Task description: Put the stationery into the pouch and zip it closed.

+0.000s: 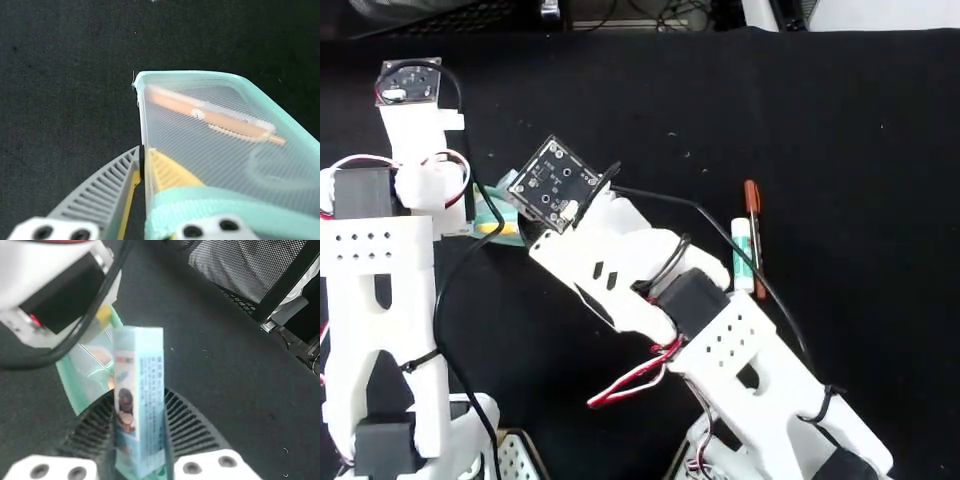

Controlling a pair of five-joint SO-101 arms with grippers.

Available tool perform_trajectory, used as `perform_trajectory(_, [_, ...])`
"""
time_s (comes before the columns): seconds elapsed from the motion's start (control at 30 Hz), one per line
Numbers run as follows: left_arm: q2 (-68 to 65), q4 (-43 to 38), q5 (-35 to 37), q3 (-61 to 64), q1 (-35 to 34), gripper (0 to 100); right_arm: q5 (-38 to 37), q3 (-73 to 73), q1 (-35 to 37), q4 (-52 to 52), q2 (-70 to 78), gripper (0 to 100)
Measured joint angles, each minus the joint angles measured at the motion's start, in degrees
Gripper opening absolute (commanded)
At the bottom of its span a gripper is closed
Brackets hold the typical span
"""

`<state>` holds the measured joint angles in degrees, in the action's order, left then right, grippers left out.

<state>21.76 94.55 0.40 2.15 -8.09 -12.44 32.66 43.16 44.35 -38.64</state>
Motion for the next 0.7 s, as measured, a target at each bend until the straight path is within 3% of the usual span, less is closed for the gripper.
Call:
perform_trajectory(0.33, [0.0, 0.1, -0.1, 0.1, -0.2, 3, -11.5, 0.0, 2.6, 7.8, -4.7, 1.3])
perform_trajectory(0.6, [-0.1, 0.1, -0.1, 0.0, -0.4, 3, -15.2, -3.1, 2.8, 9.3, 0.1, 2.2])
perform_trajectory(0.7, [-0.1, 0.1, -0.1, 0.0, -0.4, 3, -15.5, -5.1, 2.8, 10.1, 2.5, 8.5])
